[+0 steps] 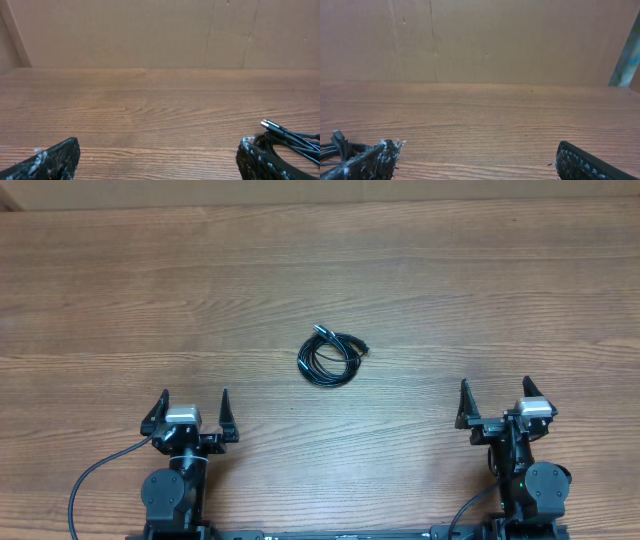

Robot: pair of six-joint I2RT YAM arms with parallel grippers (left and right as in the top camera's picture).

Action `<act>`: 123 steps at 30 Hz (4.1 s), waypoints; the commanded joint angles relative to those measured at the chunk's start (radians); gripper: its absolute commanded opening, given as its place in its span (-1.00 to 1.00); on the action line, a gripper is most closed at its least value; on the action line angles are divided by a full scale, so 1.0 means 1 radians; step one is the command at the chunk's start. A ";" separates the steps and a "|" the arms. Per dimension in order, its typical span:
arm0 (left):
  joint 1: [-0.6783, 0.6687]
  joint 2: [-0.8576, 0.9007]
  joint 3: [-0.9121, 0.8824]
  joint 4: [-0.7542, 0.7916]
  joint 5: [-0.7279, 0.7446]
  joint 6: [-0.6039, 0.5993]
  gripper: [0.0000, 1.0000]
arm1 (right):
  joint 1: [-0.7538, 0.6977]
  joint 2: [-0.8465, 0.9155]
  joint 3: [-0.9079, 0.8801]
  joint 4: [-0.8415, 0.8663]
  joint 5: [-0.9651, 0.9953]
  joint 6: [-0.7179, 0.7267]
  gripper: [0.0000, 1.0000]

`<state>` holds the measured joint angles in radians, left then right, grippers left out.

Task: Untangle cables

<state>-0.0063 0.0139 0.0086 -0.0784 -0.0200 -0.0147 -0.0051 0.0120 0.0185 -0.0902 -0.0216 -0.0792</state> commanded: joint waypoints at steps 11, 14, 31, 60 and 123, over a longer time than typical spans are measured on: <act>-0.001 -0.009 -0.004 0.001 -0.006 0.023 0.99 | 0.005 -0.009 -0.010 0.006 0.002 0.003 1.00; -0.001 -0.009 -0.004 0.001 -0.006 0.023 0.99 | 0.005 -0.009 -0.010 0.006 0.002 0.003 1.00; -0.001 -0.009 -0.004 0.001 -0.006 0.023 0.99 | 0.005 -0.009 -0.010 0.006 0.002 0.003 1.00; -0.001 0.033 0.209 0.241 0.433 -0.243 0.99 | 0.005 -0.009 -0.010 0.006 0.002 0.003 1.00; -0.500 1.796 1.068 -0.237 0.219 -0.885 -0.65 | 0.005 -0.009 -0.010 0.006 0.002 0.003 1.00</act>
<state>-0.5087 1.8038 1.0561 -0.3199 0.1978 -0.9184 -0.0051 0.0101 0.0185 -0.0902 -0.0219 -0.0788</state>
